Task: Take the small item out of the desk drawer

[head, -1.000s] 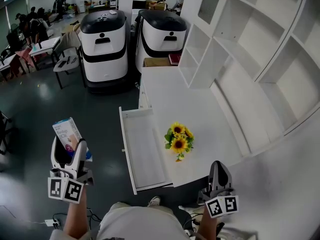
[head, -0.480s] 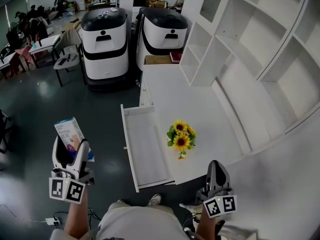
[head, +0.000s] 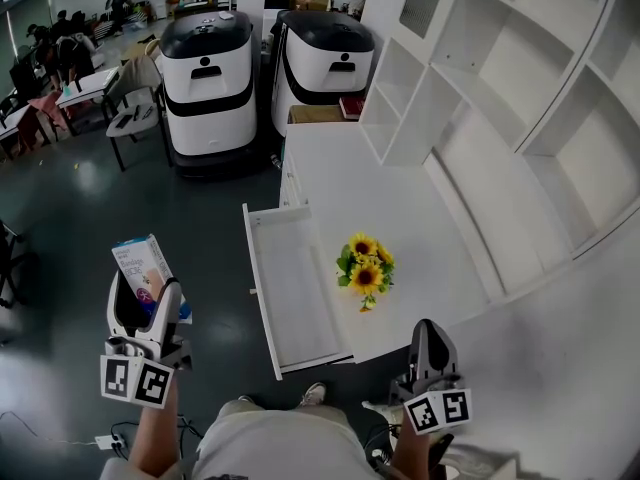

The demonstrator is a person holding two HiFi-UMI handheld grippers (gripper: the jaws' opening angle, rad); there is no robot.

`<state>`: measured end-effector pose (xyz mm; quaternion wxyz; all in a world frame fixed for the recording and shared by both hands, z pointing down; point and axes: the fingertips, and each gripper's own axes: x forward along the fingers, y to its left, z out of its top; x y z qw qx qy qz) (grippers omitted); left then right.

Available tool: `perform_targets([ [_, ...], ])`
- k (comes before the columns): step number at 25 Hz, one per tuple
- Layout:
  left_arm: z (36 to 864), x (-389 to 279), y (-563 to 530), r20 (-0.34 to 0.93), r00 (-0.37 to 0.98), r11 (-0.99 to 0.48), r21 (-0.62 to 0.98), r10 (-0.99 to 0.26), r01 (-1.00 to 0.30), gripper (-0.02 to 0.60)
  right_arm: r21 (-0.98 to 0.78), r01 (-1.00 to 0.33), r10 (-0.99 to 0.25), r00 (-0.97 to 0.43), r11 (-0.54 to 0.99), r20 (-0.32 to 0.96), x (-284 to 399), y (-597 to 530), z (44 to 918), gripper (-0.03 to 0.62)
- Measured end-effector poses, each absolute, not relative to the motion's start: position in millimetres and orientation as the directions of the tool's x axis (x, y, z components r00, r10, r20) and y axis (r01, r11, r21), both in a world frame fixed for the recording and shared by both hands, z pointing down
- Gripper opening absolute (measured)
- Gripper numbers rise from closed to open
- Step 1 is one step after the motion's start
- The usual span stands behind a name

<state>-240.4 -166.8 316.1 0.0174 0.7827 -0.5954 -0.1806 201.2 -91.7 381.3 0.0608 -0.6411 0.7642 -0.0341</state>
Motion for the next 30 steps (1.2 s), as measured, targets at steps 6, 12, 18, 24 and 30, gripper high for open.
perform_targets([
  [6, 316.4, -238.4, -168.8, -0.256, 0.235, -0.298, 0.247, -0.938, -0.922, 0.457, -0.133, -0.977, -0.985, -0.165, 0.169, -0.039, 200.3, -90.4, 382.9, 0.011],
  [12, 319.5, -231.9, -167.5, -0.254, 0.238, -0.302, 0.252, -0.937, -0.920, 0.456, -0.096, -0.978, -0.983, -0.182, 0.183, -0.025, 197.9, -89.9, 387.1, 0.011],
  [18, 321.5, -224.0, -169.4, -0.254, 0.236, -0.301, 0.259, -0.938, -0.918, 0.453, -0.093, -0.977, -0.982, -0.188, 0.190, -0.031, 203.2, -93.1, 385.4, 0.011],
  [24, 318.9, -221.4, -171.3, -0.247, 0.234, -0.299, 0.272, -0.940, -0.914, 0.451, -0.092, -0.977, -0.981, -0.192, 0.192, -0.016, 205.2, -93.9, 382.5, 0.011],
  [30, 325.4, -209.0, -175.9, -0.251, 0.223, -0.292, 0.281, -0.942, -0.914, 0.451, -0.087, -0.976, -0.980, -0.200, 0.201, -0.017, 218.6, -101.9, 388.6, 0.011],
])
